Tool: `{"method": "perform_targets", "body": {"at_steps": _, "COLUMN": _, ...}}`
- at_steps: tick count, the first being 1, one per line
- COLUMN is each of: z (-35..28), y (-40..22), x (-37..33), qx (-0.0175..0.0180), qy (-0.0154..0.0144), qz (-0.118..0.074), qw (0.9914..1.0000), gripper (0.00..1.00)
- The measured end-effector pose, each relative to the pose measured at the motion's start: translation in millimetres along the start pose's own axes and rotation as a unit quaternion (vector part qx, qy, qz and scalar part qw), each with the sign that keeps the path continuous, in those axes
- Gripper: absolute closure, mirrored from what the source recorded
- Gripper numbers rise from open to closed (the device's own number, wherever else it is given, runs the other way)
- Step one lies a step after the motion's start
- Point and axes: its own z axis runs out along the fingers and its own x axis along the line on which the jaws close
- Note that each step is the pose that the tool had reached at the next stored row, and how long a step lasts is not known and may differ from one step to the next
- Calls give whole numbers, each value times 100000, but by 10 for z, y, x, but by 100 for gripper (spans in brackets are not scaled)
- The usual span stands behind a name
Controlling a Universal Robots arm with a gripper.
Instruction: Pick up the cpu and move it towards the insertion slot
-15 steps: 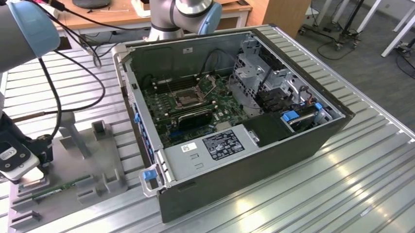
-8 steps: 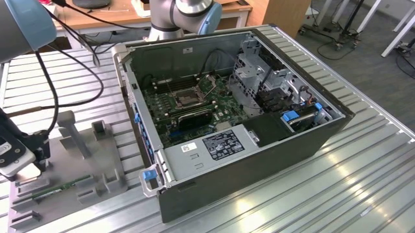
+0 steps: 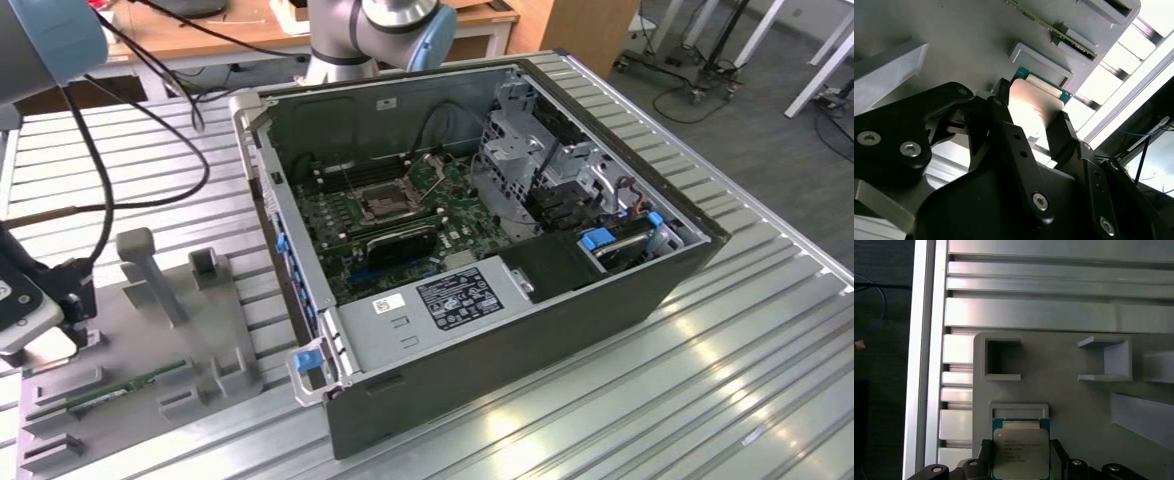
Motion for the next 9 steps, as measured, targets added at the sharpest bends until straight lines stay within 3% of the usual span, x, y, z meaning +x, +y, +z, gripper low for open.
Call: {"method": "perform_targets", "body": {"at_steps": 9, "z": -161, "y": 5, "x": 1, "qx": 4, "qy": -1, "qz": 1, "qw": 100000, "gripper": 46}}
